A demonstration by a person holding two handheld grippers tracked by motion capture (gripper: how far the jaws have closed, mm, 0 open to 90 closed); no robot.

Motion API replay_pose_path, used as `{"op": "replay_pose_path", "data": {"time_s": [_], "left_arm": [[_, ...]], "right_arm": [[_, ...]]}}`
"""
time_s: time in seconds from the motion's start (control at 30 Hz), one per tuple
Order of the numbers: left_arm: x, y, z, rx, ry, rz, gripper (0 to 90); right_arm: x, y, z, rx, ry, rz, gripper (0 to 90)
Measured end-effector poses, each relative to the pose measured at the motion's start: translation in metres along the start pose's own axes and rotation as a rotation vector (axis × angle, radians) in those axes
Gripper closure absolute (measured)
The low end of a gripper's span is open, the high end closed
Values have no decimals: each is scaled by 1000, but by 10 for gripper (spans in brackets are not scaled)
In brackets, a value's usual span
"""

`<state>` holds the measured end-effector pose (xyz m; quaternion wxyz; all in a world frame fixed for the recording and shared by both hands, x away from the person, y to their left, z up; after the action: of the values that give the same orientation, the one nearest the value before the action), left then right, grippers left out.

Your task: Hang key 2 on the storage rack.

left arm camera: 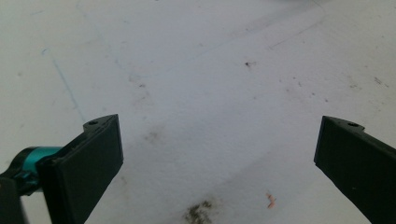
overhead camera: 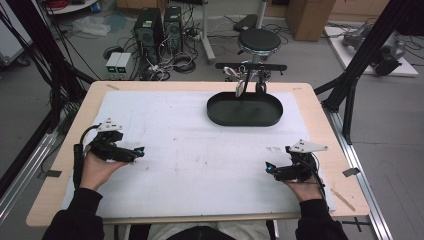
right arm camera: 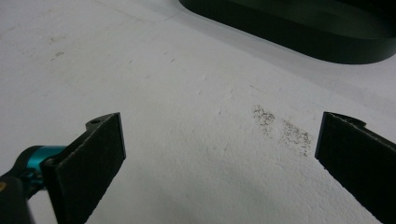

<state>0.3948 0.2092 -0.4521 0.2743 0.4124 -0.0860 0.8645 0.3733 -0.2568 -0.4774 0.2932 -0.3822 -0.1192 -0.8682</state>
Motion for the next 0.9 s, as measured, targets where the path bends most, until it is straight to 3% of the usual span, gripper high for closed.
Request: {"op": "replay_pose_path", "data": {"time_s": [0.07,0.17,0.4,0.63,0.9], "left_arm": [[3,-1,-6,-18,24,8,17],[6,-2,-16,-52,18,26,17],[5,1,-37,-52,24,30,17],[2,11,-57,-45,-17,-24,17],[-3,9,-62,-45,-25,-45,17]], "right_arm": [[0,0,0,-1,0,1,8],[0,-1,-1,-3,-4,6,8],[-1,-4,-2,4,-9,14,8],[2,-6,-5,3,-10,25,8],[2,-12,-16,14,-48,39,8]]}}
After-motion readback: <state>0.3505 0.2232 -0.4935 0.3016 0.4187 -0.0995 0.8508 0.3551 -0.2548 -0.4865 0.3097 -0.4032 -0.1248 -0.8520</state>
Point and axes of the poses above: each handheld gripper's, and its own axes: x roughly backward along the jaws, z roughly out of its top, y roughly to its right, the point moved 10 cm from there along -x, roughly forward along the jaws, and after that the axes turned 12 degrees about -y, right-handed, at the moved point
